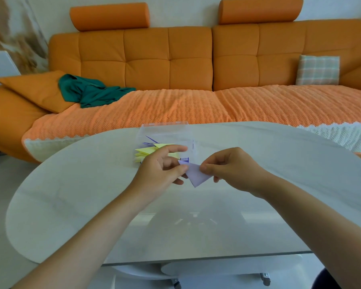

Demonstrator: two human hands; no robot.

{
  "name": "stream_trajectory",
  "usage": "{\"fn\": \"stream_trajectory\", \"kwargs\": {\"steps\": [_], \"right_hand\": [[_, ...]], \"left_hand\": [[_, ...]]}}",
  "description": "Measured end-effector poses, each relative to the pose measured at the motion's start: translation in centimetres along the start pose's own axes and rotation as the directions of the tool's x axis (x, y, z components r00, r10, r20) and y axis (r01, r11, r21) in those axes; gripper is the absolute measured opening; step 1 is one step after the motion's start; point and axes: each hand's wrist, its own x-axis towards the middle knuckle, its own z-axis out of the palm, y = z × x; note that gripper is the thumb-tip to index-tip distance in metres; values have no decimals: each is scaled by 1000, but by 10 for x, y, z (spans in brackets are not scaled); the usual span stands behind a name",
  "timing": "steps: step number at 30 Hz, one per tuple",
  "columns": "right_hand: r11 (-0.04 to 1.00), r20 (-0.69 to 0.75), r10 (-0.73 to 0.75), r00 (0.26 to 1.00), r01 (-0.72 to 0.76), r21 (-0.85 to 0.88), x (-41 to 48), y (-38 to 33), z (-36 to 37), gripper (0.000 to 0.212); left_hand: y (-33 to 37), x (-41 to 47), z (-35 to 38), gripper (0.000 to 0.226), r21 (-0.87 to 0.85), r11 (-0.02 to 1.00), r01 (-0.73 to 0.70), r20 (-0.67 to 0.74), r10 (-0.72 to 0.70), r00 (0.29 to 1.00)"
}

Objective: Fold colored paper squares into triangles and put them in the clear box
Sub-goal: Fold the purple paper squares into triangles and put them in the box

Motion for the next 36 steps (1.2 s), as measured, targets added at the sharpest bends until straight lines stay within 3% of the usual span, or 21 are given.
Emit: {"fn": "stream_trajectory", "kwargs": {"steps": [6,10,14,18,22,27,30,33,36], "right_hand": [[999,152,39,988,-37,-20,2,2,-11,10],[995,158,73,985,-60,-82,5,7,-8,14],[976,157,123,980,-91,-197,10,15,1,15],[902,182,150,972,-59,-428,12,19,11,9],[763,180,98,979,42,-645,12,21,24,13],[665,139,-48,989,136,-734,12,25,31,9],[668,135,-72,988,148,-729,12,28,34,7],[699,125,-64,990,134,-703,12,30,37,5],[745,120,-29,992,102,-659,14,32,37,4]], "left_hand": [[2,-1,-12,20,59,998,-15,38,12,999],[-2,-2,-10,14,104,993,63,55,-69,996],[-14,-1,-2,9,299,940,163,22,-178,984],[-25,-1,4,6,542,827,153,34,-203,979],[-29,-3,9,12,702,707,87,55,-176,983],[-30,-3,11,9,772,635,26,78,-136,988],[-32,-4,12,6,824,546,-154,174,14,985],[-36,-7,13,20,718,583,-380,362,154,919],[-42,-15,15,36,664,594,-454,446,173,878]]}}
